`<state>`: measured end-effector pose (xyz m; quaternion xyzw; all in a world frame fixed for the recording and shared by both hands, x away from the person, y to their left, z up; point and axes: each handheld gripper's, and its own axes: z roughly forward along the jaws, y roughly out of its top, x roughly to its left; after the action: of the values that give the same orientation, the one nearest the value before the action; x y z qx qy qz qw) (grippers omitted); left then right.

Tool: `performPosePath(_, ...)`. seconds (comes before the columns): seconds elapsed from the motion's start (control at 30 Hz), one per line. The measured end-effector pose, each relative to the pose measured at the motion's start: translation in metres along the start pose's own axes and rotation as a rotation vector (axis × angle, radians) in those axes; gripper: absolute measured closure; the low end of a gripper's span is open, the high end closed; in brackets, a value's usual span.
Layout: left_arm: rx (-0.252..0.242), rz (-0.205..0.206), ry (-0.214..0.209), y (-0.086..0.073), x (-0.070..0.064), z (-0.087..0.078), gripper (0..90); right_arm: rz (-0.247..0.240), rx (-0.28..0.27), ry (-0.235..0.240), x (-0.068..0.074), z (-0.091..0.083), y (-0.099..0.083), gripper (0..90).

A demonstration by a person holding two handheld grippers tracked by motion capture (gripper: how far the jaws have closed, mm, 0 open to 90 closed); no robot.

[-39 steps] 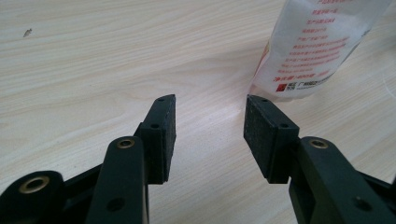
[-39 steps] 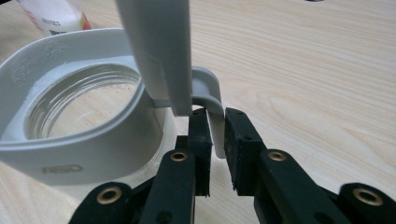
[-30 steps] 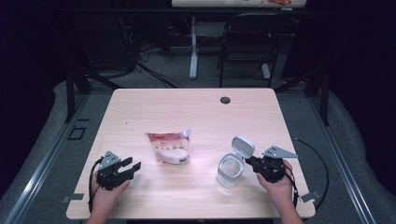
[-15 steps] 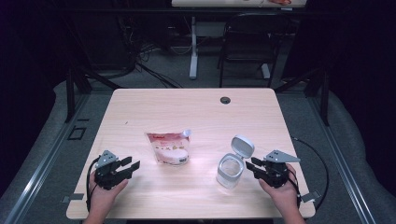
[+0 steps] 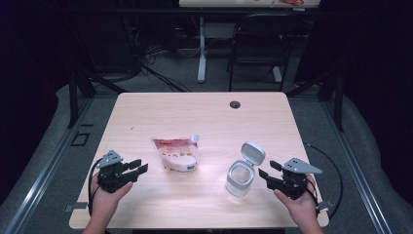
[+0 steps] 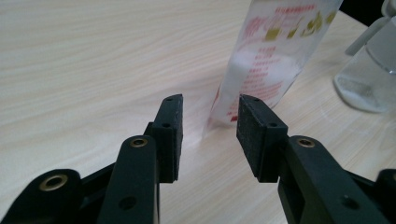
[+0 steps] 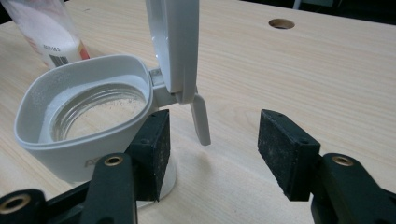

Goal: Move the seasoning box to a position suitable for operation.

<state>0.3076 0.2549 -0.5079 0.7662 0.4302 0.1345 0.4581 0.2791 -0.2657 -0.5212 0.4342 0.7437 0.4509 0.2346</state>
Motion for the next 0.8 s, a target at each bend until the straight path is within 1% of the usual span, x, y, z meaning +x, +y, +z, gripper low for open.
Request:
performPosePath(0.03,0.009,0.001,-0.008,0.004,0.0,0.0,58.2,0.001,-0.006,0.002,0.0,-0.001,0.001,44.0)
performPosePath(0.07,0.01,0.008,-0.009,0.007,0.0,0.0,58.2,0.003,-0.007,0.007,0.0,-0.002,0.001,44.8)
performPosePath(0.1,0.011,0.007,-0.01,0.011,-0.001,0.001,56.9,0.002,-0.01,0.007,0.0,-0.002,0.002,46.5)
performPosePath(0.17,0.007,0.023,-0.011,0.018,-0.002,0.001,56.3,-0.005,-0.001,0.011,0.0,-0.004,0.001,50.2)
performPosePath(0.2,0.005,0.027,-0.003,0.021,-0.004,0.002,56.1,-0.006,0.004,0.012,0.0,-0.004,0.001,52.0)
performPosePath(0.23,0.0,0.036,0.001,0.025,-0.004,0.002,56.1,-0.002,0.005,0.01,0.0,-0.004,0.001,53.8)
performPosePath(0.3,-0.007,0.04,-0.005,0.031,-0.005,0.002,55.7,0.007,0.015,0.009,-0.001,-0.004,0.0,54.6)
performPosePath(0.4,0.016,0.038,-0.017,0.041,-0.006,0.006,49.3,0.011,0.025,-0.011,0.0,-0.004,0.001,54.4)
performPosePath(0.43,0.011,0.046,-0.011,0.043,-0.007,0.007,49.3,0.012,0.021,-0.016,0.0,-0.004,0.001,54.3)
performPosePath(0.5,0.008,0.055,-0.014,0.047,-0.009,0.008,49.3,0.01,0.03,-0.031,0.001,-0.005,0.002,54.6)
performPosePath(0.53,0.007,0.064,-0.01,0.049,-0.01,0.008,49.3,0.011,0.034,-0.037,0.001,-0.005,0.002,56.7)
performPosePath(0.6,0.008,0.081,-0.004,0.053,-0.012,0.007,49.5,0.018,0.044,-0.033,0.001,-0.006,0.002,61.9)
performPosePath(0.67,0.004,0.092,-0.018,0.057,-0.013,0.006,50.1,0.033,0.039,-0.023,0.002,-0.006,0.002,64.9)
performPosePath(0.7,-0.001,0.097,-0.028,0.058,-0.014,0.005,50.7,0.031,0.044,-0.027,0.002,-0.007,0.001,65.2)
performPosePath(0.8,0.004,0.118,-0.031,0.063,-0.015,0.007,50.7,0.038,0.037,-0.024,0.001,-0.007,0.001,65.5)
